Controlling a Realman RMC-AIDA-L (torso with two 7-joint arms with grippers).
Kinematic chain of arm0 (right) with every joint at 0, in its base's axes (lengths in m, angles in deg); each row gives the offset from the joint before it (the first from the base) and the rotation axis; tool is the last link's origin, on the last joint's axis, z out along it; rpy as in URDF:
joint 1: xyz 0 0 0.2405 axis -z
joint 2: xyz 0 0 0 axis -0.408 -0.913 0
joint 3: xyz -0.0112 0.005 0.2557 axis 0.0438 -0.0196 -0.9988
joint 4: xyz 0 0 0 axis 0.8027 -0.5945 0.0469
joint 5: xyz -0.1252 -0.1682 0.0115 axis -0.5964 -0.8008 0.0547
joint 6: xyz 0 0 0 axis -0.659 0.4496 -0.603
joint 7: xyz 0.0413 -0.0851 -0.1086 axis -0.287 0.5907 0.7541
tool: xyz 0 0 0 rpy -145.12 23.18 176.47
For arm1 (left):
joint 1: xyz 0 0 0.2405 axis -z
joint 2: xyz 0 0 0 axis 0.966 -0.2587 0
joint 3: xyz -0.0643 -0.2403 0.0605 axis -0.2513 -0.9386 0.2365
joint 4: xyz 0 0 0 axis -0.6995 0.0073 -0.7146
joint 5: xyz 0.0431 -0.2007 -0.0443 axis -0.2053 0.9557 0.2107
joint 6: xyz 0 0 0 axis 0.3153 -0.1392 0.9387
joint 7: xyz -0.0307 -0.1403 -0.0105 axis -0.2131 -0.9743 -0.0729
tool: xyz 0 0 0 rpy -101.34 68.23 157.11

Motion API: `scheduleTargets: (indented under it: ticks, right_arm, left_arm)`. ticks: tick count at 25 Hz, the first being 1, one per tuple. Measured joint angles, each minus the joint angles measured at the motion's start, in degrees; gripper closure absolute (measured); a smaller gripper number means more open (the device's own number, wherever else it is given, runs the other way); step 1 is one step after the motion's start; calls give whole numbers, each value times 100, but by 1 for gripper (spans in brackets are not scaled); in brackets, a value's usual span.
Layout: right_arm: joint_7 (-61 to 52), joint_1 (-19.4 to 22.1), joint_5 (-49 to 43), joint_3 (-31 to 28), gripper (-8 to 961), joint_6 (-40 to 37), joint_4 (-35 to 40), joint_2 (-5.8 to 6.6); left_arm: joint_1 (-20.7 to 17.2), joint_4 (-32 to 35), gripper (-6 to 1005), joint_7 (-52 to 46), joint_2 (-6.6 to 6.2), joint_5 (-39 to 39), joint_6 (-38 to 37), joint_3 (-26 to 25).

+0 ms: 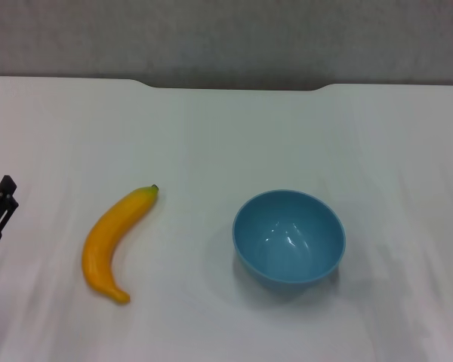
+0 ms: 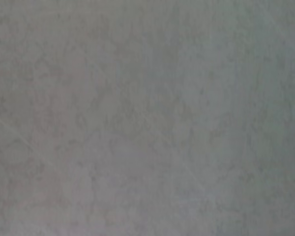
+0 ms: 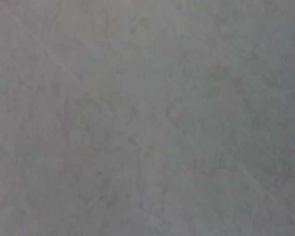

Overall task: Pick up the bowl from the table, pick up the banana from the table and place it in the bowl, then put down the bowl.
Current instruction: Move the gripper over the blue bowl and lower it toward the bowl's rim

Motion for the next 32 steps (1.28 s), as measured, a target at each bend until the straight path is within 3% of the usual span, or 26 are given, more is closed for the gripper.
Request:
scheduleTargets:
  ticks: [22, 32]
  right_arm:
    - [-12, -4, -5, 51, 73, 63, 16, 0]
    - [187, 197, -272, -317, 74, 1495, 965, 68]
  left_arm:
    - [47, 106, 228, -257, -5, 16, -29, -50]
    - [-7, -30, 228, -373, -78, -30, -153, -108]
